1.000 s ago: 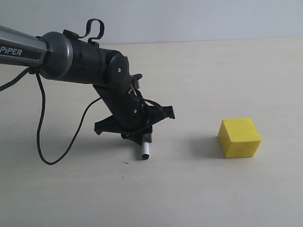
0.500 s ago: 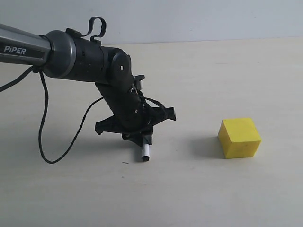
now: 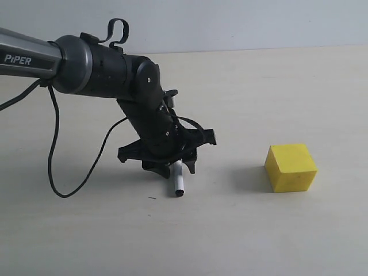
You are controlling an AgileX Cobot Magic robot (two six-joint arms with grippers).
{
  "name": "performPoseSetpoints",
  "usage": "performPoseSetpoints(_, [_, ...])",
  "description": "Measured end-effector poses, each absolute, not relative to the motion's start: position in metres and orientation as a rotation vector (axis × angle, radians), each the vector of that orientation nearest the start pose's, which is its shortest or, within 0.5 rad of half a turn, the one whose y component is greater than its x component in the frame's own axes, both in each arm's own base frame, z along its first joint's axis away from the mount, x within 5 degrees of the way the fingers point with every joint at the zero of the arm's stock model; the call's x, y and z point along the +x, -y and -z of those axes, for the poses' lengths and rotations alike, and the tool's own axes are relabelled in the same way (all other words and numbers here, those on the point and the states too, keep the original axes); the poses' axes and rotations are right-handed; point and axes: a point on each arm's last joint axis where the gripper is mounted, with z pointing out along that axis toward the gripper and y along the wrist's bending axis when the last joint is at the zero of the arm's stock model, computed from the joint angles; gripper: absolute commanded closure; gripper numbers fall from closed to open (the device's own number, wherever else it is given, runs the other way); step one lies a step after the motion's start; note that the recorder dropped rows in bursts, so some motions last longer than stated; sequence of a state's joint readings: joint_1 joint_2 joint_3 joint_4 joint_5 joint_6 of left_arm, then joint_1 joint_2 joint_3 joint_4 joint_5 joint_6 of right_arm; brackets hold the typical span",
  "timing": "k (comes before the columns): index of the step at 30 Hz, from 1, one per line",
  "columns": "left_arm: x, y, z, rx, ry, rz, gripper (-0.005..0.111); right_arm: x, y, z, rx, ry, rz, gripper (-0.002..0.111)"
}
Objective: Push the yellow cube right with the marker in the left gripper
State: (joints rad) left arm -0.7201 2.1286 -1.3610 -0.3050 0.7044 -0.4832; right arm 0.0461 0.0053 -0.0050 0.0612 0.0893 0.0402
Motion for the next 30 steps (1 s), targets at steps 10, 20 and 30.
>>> performPoseSetpoints(10, [0.303,0.288,-0.184,0.226,-3.047,0.41,0.103,0.057,-0.003,-0.206,0.039,-1.574,-0.12,0.108])
performPoseSetpoints(20, [0.233,0.292,-0.285,0.638,-2.581,0.19,0.107,0.057,-0.003,-0.206,0.039,-1.574,-0.12,0.108])
performPoseSetpoints(30, [0.123,0.245,-0.316,0.829,-2.131,0.619,0.107,0.057,-0.003,-0.206,0.039,-1.574,-0.12,0.108])
